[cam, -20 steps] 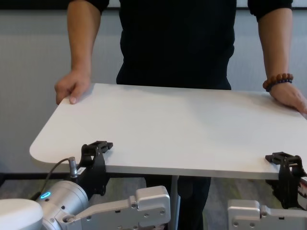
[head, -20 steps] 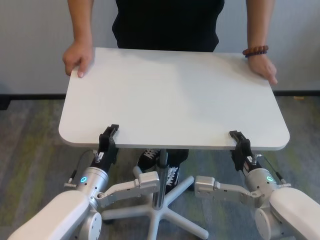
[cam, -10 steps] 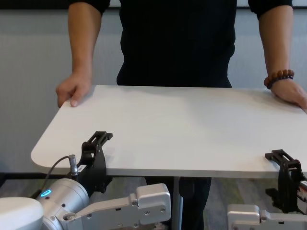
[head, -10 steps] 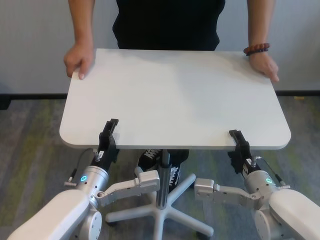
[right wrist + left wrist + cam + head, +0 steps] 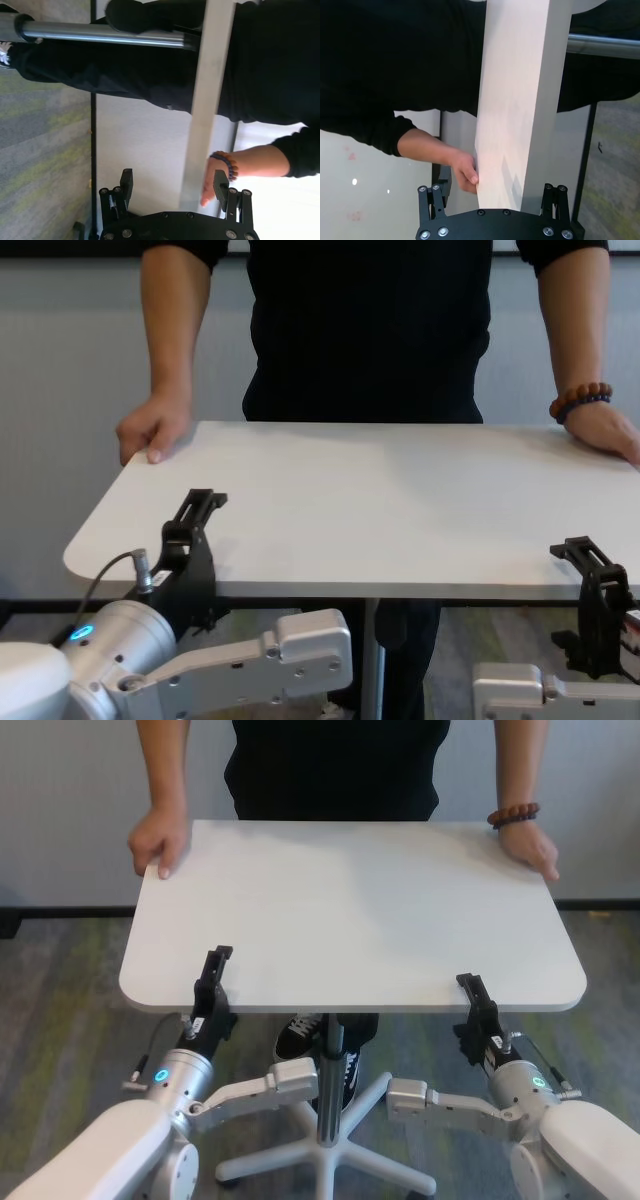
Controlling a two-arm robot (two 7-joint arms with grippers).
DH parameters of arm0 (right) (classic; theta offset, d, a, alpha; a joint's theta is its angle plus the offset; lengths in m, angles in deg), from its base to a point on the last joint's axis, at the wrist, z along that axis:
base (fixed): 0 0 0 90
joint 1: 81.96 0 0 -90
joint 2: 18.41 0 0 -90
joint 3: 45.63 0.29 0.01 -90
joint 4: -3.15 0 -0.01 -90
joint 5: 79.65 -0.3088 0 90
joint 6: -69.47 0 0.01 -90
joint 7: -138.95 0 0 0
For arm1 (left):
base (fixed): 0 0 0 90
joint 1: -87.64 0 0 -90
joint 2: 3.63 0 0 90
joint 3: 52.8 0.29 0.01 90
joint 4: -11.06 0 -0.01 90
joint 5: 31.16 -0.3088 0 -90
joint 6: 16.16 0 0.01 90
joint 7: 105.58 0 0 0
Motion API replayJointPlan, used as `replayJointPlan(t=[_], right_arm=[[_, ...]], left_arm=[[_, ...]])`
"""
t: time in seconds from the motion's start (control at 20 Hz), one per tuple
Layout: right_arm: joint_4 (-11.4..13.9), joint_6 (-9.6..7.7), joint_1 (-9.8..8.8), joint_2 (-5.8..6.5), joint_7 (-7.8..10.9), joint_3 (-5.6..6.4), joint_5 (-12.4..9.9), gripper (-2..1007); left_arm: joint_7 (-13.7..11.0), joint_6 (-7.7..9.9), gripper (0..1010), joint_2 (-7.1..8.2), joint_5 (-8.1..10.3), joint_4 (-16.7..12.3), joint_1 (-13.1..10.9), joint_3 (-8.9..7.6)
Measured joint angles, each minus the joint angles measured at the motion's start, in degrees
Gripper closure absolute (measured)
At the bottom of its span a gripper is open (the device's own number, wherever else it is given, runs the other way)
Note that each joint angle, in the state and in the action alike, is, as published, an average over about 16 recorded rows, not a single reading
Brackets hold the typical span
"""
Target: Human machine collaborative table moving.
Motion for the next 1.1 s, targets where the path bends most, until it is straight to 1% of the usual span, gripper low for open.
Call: replayJointPlan(t=[0.15, 0.3, 0.45, 0.55, 0.65, 0.8, 0.95, 1.1], right_arm=[[2.2, -0.38, -1.19, 0.61, 0.19, 0.18, 0.1, 7], [5.2, -0.84, -3.02, 1.33, 0.68, 0.75, -0.1, 0], [8.9, -1.27, -5.49, 2.13, 1.25, 1.69, -0.8, 0], [11.7, -1.42, -7.45, 2.68, 1.62, 2.49, -1.5, 0], [14.6, -1.39, -9.73, 3.19, 1.91, 3.48, -2.6, 0], [19.1, -0.87, -13.61, 3.84, 2.12, 5.31, -5.0, 0], [23.6, 0.29, -17.94, 4.31, 1.92, 7.51, -8.2, 0], [27.6, 2.06, -22.17, 4.54, 1.26, 9.75, -11.8, 0]], left_arm=[[-1.1, 0.13, 31, 1.03, 0.38, -2.8, -1.5, -0.63], [-2.5, 0.21, 14, 2.52, 1.20, -6.7, -3.8, -1.73], [-4.1, 0.06, 10, 4.30, 2.77, -11.6, -6.9, -3.42], [-5.1, -0.23, 10, 5.57, 4.26, -15.2, -9.3, -4.82], [-6.2, -0.74, 10, 6.78, 6.25, -18.8, -12.1, -6.43], [-8.0, -1.91, 10, 8.36, 10.26, -24.3, -16.6, -9.19], [-9.8, -3.43, 10, 9.46, 15.26, -29.2, -21.2, -12.17], [-11.4, -5.11, 10, 9.91, 20.43, -33.0, -25.3, -14.90]])
